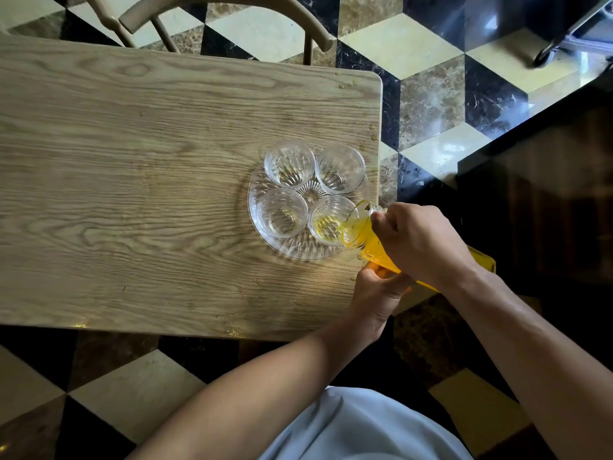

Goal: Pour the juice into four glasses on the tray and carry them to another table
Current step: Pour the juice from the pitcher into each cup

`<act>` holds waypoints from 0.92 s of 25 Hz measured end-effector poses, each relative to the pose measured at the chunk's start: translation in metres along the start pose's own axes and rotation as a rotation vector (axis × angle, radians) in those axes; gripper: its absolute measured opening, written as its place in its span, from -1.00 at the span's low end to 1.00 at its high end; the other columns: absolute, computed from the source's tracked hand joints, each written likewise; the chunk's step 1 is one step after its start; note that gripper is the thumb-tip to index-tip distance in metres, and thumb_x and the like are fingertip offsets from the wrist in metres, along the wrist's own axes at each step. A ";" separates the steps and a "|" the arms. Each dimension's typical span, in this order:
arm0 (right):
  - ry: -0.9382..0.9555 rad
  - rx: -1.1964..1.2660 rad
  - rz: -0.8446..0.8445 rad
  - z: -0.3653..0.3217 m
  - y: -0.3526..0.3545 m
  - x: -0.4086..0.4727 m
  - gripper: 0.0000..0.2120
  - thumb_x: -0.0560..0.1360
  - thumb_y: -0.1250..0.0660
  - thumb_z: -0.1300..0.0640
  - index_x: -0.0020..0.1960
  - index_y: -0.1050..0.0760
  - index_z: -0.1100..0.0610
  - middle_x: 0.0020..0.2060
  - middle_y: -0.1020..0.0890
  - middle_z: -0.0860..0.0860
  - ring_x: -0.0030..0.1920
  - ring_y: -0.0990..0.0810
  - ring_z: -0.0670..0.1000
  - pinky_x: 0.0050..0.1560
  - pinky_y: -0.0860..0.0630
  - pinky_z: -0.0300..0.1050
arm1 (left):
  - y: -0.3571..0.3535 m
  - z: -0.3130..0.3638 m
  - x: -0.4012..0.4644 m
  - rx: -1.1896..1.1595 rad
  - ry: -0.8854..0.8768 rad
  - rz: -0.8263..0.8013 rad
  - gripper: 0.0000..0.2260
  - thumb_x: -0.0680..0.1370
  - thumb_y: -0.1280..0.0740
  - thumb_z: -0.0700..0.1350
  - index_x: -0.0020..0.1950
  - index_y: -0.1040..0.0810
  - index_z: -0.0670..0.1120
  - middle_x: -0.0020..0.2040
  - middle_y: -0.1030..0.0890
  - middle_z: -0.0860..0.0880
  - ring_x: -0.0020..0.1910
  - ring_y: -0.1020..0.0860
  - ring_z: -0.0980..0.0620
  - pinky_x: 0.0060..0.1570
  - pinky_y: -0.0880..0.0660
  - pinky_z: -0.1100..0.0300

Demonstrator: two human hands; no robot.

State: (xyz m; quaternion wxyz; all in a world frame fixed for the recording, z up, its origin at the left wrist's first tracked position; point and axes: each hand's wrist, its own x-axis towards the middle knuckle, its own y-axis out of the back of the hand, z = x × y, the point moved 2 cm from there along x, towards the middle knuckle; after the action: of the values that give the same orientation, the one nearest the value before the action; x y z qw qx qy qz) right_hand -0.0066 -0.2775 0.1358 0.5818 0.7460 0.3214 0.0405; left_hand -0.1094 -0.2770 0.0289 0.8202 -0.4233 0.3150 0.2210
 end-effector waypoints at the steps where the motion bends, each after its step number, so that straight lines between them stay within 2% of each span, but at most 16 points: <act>1: -0.001 -0.004 0.000 0.000 0.000 0.000 -0.51 0.62 -0.17 -0.14 -0.38 -0.22 0.11 -0.48 -0.39 0.01 -0.47 -0.34 0.05 -0.47 -0.15 -0.16 | 0.000 0.000 -0.001 0.002 0.002 0.000 -0.67 0.42 -0.58 -0.34 0.13 -0.61 -0.17 0.01 -0.71 -0.14 0.11 -0.61 -0.15 0.41 -0.42 -0.36; 5: -0.017 -0.021 -0.012 -0.002 0.000 0.002 -0.51 0.62 -0.16 -0.15 -0.37 -0.22 0.11 -0.46 -0.40 0.03 -0.43 -0.39 0.13 -0.47 -0.17 -0.17 | -0.003 0.003 -0.003 0.007 -0.007 -0.005 -0.52 0.27 -0.66 -0.15 0.14 -0.62 -0.15 0.03 -0.72 -0.11 0.11 -0.62 -0.11 0.38 -0.45 -0.31; 9: -0.028 -0.017 -0.024 -0.004 0.001 0.002 -0.51 0.62 -0.15 -0.16 -0.36 -0.22 0.11 -0.43 -0.43 0.06 -0.37 -0.44 0.19 -0.43 -0.23 -0.12 | -0.005 0.005 -0.004 -0.001 -0.018 -0.001 -0.43 0.18 -0.71 -0.07 0.11 -0.63 -0.14 0.01 -0.72 -0.12 0.10 -0.61 -0.12 0.39 -0.43 -0.34; 11: -0.033 -0.017 -0.027 -0.005 0.002 0.001 -0.51 0.62 -0.15 -0.16 -0.36 -0.22 0.10 -0.40 -0.45 0.08 -0.35 -0.47 0.21 -0.39 -0.28 -0.09 | -0.007 0.005 -0.005 -0.015 -0.028 -0.009 -0.31 0.09 -0.78 0.02 0.12 -0.63 -0.14 0.00 -0.72 -0.11 0.10 -0.60 -0.13 0.39 -0.43 -0.32; 14: -0.032 -0.023 -0.027 -0.006 0.002 0.001 -0.52 0.62 -0.15 -0.17 -0.36 -0.23 0.10 -0.39 -0.47 0.09 -0.35 -0.48 0.21 -0.40 -0.27 -0.10 | -0.008 0.007 -0.007 -0.025 -0.037 -0.020 -0.20 -0.01 -0.77 0.12 0.13 -0.63 -0.14 0.03 -0.71 -0.14 0.11 -0.59 -0.14 0.39 -0.44 -0.32; 18: -0.025 -0.030 -0.014 -0.006 0.002 0.001 -0.52 0.62 -0.16 -0.16 -0.36 -0.26 0.12 -0.41 -0.46 0.08 -0.37 -0.48 0.20 -0.46 -0.21 -0.16 | -0.008 0.006 -0.008 -0.022 -0.040 -0.032 -0.20 -0.02 -0.77 0.13 0.11 -0.63 -0.14 0.01 -0.71 -0.13 0.11 -0.60 -0.14 0.39 -0.44 -0.32; 23: -0.021 -0.038 -0.011 -0.007 0.003 0.001 -0.50 0.62 -0.15 -0.16 -0.35 -0.28 0.15 -0.41 -0.46 0.08 -0.38 -0.48 0.20 -0.47 -0.22 -0.18 | -0.007 0.006 -0.008 -0.005 -0.040 -0.024 -0.23 -0.02 -0.77 0.14 0.09 -0.65 -0.13 0.00 -0.73 -0.11 0.09 -0.62 -0.13 0.38 -0.46 -0.28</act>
State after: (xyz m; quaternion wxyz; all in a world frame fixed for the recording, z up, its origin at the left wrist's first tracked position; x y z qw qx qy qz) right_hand -0.0080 -0.2717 0.1403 0.5993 0.7334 0.3187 0.0356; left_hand -0.1087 -0.2768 0.0414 0.8278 -0.4248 0.2929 0.2203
